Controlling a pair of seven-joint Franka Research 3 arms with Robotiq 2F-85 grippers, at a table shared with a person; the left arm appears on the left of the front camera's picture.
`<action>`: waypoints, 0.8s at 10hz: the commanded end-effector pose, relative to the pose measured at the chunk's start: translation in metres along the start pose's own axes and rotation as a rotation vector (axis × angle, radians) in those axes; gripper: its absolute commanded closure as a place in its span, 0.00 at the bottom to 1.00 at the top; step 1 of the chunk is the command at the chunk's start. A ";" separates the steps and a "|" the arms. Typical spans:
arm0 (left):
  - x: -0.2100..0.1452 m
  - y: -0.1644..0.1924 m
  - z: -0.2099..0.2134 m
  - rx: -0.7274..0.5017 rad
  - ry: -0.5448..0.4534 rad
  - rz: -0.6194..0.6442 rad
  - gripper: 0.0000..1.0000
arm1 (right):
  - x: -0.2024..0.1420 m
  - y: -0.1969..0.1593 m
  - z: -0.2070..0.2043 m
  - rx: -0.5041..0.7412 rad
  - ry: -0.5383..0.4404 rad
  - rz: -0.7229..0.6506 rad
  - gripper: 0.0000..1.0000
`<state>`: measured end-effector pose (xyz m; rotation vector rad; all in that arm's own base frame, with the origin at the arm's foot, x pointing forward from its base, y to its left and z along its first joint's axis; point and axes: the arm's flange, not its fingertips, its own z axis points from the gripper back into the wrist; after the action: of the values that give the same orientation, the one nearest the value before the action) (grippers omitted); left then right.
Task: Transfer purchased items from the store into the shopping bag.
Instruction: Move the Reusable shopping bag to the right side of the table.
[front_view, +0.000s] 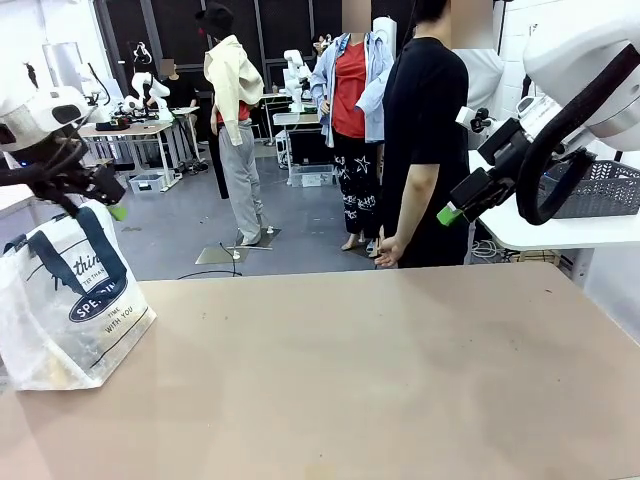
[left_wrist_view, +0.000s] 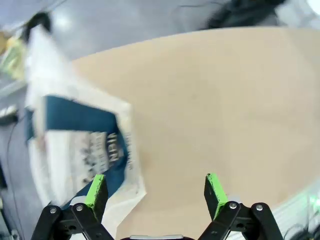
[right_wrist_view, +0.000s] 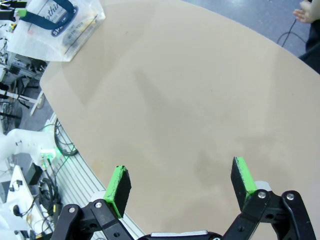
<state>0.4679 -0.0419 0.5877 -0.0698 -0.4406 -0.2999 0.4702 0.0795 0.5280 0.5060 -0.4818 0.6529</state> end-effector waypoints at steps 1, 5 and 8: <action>0.005 0.006 0.004 -0.243 0.006 -0.148 0.00 | 0.002 0.001 0.000 -0.012 0.019 -0.011 0.00; 0.004 -0.010 -0.001 -0.471 -0.209 -0.234 0.00 | 0.002 0.001 0.000 -0.012 0.019 -0.011 0.00; 0.004 -0.023 -0.004 -0.569 -0.275 -0.330 0.00 | 0.002 0.001 0.000 -0.012 0.019 -0.011 0.00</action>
<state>0.4646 -0.0676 0.5908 -0.5667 -0.6041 -0.7008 0.4702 0.0796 0.5279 0.5059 -0.4817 0.6529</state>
